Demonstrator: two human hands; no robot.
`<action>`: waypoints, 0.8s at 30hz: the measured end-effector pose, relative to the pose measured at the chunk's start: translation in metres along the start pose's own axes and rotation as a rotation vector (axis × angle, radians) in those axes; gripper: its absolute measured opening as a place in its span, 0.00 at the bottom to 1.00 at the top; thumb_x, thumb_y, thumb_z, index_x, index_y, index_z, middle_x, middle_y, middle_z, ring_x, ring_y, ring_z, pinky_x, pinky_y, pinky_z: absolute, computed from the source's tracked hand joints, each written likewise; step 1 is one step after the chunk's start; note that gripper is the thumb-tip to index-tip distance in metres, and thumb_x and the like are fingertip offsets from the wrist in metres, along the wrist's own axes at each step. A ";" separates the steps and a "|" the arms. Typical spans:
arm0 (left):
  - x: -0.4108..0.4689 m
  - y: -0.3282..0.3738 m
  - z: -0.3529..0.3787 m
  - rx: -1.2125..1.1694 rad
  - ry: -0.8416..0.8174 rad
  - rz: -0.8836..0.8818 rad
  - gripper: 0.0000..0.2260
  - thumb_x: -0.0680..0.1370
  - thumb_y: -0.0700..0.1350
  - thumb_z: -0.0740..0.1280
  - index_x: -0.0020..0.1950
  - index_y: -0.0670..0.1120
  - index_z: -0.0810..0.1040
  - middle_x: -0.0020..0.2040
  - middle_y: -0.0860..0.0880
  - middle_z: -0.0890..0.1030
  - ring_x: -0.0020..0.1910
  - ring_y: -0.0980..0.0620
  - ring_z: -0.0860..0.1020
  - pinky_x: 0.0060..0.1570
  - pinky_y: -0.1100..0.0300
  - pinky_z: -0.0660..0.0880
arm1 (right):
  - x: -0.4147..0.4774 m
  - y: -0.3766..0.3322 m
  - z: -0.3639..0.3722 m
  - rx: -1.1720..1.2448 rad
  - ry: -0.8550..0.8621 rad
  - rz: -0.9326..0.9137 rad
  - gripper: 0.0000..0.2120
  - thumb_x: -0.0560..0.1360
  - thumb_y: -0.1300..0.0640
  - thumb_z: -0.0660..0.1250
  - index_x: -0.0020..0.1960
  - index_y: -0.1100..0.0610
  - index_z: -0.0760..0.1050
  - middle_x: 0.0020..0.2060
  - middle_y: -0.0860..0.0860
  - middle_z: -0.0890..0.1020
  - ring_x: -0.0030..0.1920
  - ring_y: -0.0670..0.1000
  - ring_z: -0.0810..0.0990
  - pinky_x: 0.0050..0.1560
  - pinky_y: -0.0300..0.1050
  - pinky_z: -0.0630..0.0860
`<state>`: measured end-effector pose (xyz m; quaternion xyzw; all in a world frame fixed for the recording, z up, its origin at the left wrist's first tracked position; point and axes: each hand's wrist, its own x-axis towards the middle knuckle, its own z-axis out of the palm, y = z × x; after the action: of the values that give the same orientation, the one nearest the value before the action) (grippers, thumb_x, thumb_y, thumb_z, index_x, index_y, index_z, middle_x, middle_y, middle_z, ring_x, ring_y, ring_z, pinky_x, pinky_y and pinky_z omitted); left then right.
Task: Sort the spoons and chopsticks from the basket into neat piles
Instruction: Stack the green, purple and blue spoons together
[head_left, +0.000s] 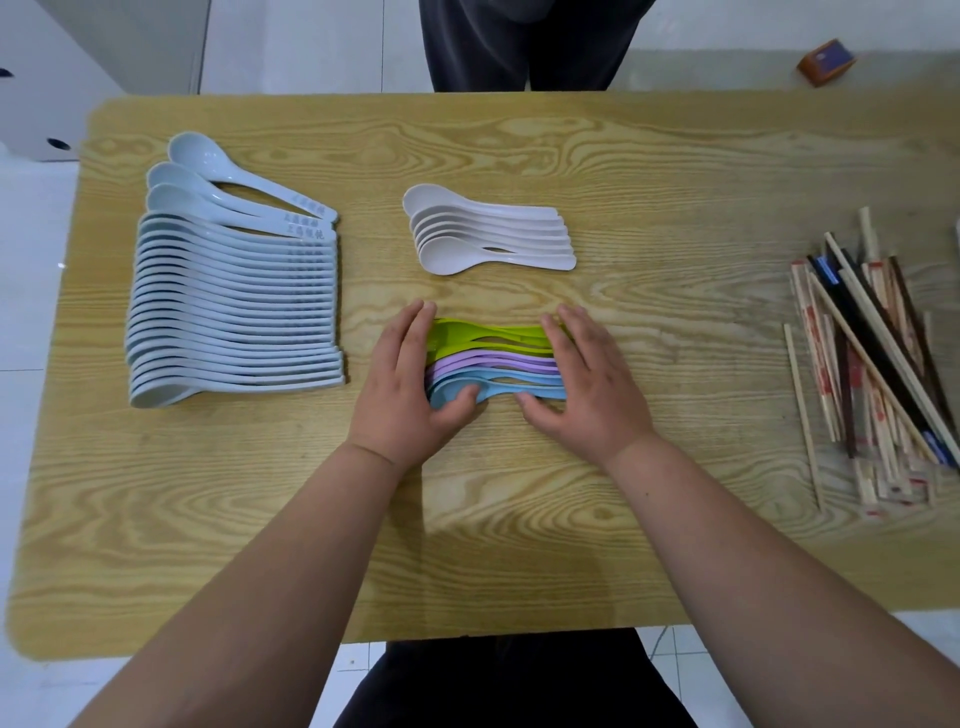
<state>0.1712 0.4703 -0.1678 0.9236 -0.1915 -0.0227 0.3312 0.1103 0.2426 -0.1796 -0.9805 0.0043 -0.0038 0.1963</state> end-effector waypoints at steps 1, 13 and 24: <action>-0.002 0.002 -0.004 -0.006 -0.004 -0.017 0.40 0.72 0.59 0.68 0.79 0.42 0.61 0.78 0.44 0.63 0.77 0.49 0.61 0.75 0.57 0.60 | -0.001 -0.001 -0.003 0.008 -0.015 0.008 0.41 0.74 0.36 0.62 0.79 0.58 0.60 0.78 0.57 0.61 0.79 0.57 0.58 0.78 0.58 0.57; -0.112 0.025 -0.017 0.185 -0.321 0.300 0.22 0.73 0.47 0.68 0.66 0.47 0.79 0.64 0.42 0.78 0.63 0.37 0.76 0.65 0.41 0.72 | -0.127 0.002 -0.049 -0.140 -0.285 0.188 0.32 0.71 0.44 0.60 0.72 0.56 0.70 0.71 0.60 0.72 0.73 0.61 0.68 0.70 0.60 0.71; -0.077 0.128 0.043 0.539 -0.709 0.276 0.33 0.60 0.54 0.72 0.65 0.48 0.77 0.63 0.41 0.79 0.62 0.34 0.78 0.56 0.34 0.77 | -0.154 0.084 -0.123 -0.185 -0.423 0.195 0.26 0.80 0.52 0.59 0.77 0.54 0.64 0.79 0.55 0.61 0.80 0.56 0.54 0.78 0.50 0.50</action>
<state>0.0496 0.3818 -0.1283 0.8779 -0.4129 -0.2422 -0.0065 -0.0451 0.1189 -0.0996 -0.9682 0.0583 0.2210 0.1016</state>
